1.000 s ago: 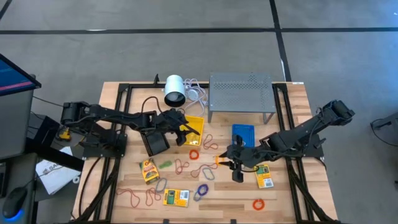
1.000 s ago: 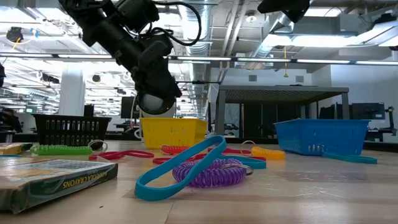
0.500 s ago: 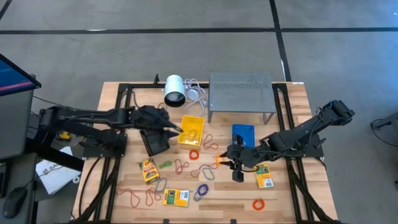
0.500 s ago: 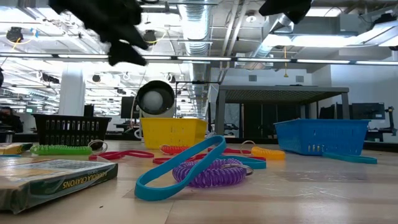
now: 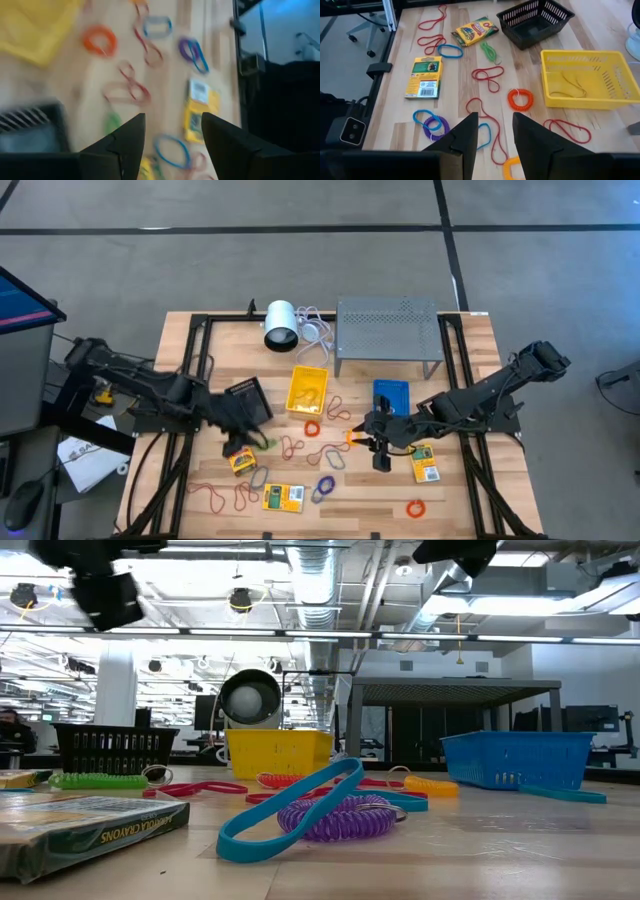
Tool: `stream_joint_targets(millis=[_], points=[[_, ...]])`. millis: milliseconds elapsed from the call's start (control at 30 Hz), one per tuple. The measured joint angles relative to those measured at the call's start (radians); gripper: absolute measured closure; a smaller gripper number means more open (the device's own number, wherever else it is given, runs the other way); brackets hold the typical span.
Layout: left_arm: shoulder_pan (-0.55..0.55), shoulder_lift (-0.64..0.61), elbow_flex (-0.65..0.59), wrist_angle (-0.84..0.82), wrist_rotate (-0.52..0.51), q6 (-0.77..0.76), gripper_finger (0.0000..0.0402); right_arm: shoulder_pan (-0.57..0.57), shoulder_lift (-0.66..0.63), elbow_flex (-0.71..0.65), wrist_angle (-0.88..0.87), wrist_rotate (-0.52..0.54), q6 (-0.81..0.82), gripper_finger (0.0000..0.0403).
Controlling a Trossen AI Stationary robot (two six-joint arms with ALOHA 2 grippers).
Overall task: Pick & Place Office Desk Supplies
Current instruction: Put the left crayon box into the black basket
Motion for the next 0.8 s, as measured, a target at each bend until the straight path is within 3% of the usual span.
stream_joint_targets(millis=[200,367,500,800], points=[[-0.145,0.151,0.0,0.079,0.048,-0.41,0.0214,0.0,0.0,0.0,0.035,0.0,0.0,0.0285],[-0.223,0.261,0.0,0.311,-0.016,-0.739,0.0219,0.008,0.0,0.0,0.03,-0.001,0.0,0.0285],[-0.268,0.312,0.0,0.441,-0.12,-0.86,0.022,0.038,0.0,0.0,0.015,-0.001,-0.017,0.0285],[-0.437,0.434,-0.001,0.425,-0.279,-1.075,0.0221,0.117,0.0,0.0,0.029,0.0,-0.017,0.0285]])
